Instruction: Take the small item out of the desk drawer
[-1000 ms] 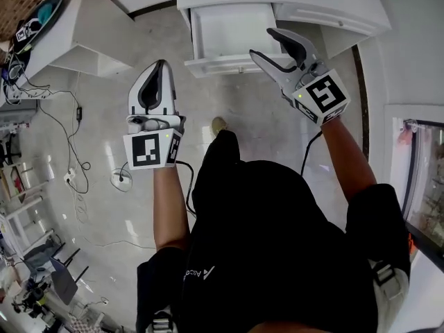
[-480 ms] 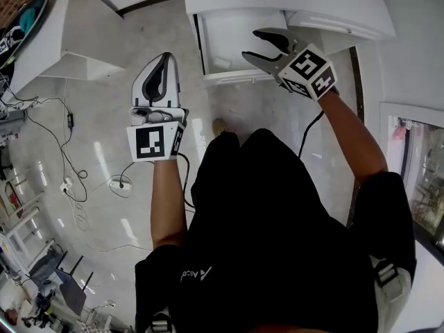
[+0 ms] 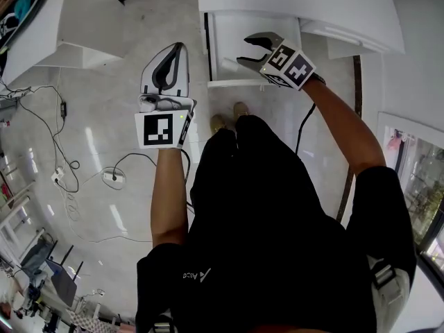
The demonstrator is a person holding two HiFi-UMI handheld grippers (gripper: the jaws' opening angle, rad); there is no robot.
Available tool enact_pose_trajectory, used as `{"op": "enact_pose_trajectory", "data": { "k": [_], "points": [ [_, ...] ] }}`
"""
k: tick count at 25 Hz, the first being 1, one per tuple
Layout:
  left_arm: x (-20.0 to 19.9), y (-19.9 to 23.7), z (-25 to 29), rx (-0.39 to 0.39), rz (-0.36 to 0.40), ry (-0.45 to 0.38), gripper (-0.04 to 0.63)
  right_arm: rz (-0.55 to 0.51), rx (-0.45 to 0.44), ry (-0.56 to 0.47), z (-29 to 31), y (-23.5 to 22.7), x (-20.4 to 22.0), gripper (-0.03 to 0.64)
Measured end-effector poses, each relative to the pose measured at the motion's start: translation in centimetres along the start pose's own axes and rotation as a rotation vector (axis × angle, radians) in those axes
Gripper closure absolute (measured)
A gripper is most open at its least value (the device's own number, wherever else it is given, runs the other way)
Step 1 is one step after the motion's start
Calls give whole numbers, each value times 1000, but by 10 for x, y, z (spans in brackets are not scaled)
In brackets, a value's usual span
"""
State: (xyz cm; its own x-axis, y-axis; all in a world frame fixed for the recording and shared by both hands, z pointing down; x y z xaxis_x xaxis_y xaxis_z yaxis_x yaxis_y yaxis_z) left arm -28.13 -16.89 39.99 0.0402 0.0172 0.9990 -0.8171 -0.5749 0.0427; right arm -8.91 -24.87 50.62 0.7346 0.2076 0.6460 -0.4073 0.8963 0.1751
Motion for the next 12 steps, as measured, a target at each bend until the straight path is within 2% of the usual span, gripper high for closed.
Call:
{"op": "enact_pose_trajectory", "data": {
  "k": [5, 8, 12],
  "points": [
    [20, 16, 13, -15, -22, 1, 595, -36, -85, 109, 48, -1, 19, 391],
    [33, 25, 21, -34, -43, 34, 595, -54, -141, 169, 75, -2, 33, 391],
    [44, 35, 31, -40, -28, 53, 595, -86, -199, 253, 108, -3, 52, 391]
  ]
}}
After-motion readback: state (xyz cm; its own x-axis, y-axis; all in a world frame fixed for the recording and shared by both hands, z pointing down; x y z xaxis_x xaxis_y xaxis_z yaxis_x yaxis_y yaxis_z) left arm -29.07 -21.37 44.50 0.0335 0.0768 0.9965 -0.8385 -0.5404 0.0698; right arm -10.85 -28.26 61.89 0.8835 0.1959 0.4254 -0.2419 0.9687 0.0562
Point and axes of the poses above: the fingertips, and each gripper's own axes: z forward along the fingers, y to its left, x out of its underside, the point moved 7 cm from there along -z, backward along the fingers, and after that the axes turned 15 degrees about x, right-handed, at the moved point
